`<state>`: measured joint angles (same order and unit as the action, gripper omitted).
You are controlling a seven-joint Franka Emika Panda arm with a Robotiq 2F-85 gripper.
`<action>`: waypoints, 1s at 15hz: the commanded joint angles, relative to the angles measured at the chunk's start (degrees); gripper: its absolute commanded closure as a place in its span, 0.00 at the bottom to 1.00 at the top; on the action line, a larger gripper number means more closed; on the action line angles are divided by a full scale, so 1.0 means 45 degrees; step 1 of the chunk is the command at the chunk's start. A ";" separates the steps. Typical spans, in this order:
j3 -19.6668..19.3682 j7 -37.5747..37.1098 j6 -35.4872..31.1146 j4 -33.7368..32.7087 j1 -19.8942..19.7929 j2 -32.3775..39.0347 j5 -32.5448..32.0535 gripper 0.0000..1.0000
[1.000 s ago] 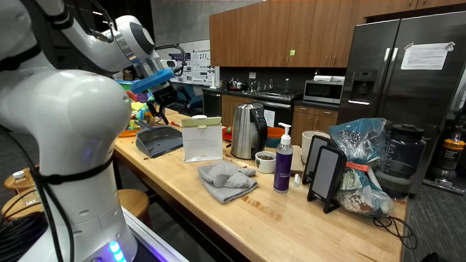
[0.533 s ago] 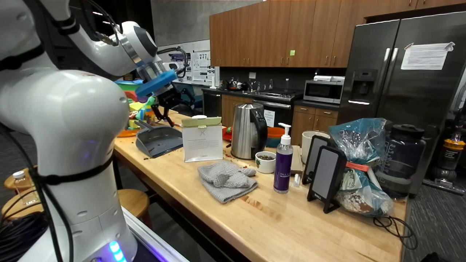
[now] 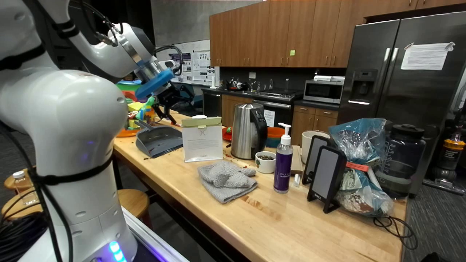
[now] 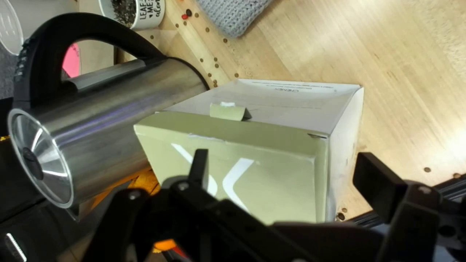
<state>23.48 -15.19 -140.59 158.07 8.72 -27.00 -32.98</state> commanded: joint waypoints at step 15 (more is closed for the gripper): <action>0.0184 -0.3546 -0.0132 -0.0195 -0.0695 0.0532 -0.3389 0.00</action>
<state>24.77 -28.78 -140.97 158.01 6.25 -25.69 -45.49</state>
